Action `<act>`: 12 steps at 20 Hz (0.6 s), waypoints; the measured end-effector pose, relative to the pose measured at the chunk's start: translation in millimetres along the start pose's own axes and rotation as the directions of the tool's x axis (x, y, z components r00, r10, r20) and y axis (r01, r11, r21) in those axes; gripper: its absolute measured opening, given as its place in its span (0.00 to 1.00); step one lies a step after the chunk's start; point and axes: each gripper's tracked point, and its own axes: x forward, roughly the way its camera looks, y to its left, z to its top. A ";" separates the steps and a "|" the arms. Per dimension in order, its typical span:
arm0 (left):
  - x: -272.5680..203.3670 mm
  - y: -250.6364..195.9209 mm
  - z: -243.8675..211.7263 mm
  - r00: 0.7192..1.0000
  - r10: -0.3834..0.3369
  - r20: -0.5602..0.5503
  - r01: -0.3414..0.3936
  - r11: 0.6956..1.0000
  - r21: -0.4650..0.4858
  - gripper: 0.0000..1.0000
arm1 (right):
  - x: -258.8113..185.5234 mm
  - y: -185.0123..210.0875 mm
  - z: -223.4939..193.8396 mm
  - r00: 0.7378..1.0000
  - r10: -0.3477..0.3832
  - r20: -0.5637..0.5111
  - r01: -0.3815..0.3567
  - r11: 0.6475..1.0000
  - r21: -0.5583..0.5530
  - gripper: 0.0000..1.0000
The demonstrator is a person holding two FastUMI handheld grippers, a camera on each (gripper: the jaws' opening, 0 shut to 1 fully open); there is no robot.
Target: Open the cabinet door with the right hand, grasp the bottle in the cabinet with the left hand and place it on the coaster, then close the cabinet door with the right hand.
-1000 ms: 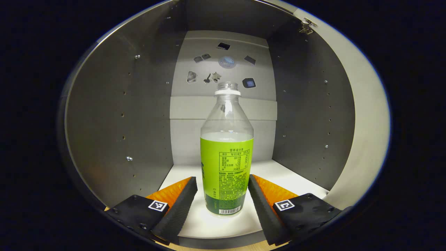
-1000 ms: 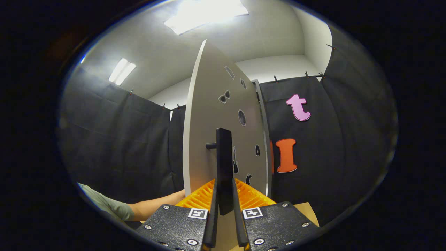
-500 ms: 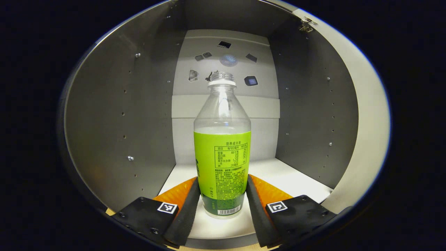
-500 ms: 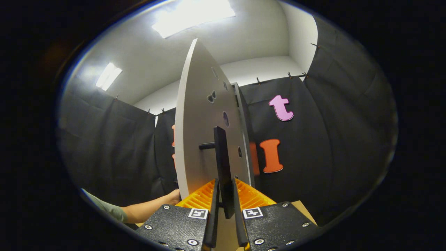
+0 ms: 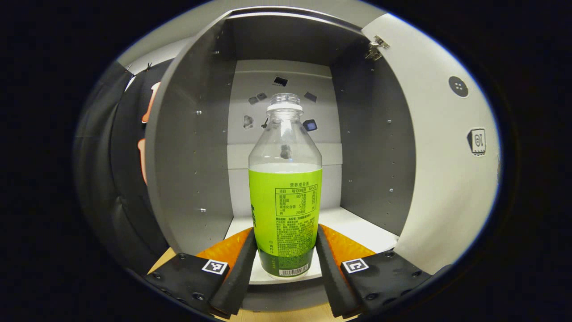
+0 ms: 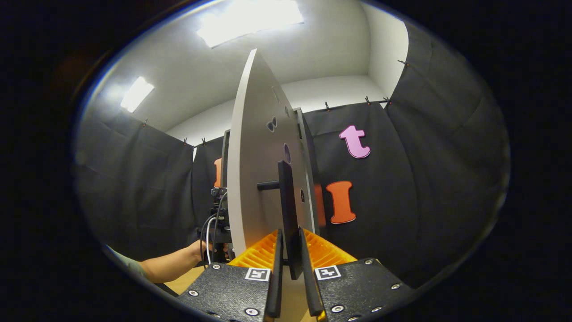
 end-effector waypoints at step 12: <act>-132.9 29.2 -3.6 0.999 0.020 0.044 -0.022 0.999 0.042 0.77 | -9.3 -3.5 -0.7 0.998 -0.054 0.021 0.055 0.998 -0.022 0.28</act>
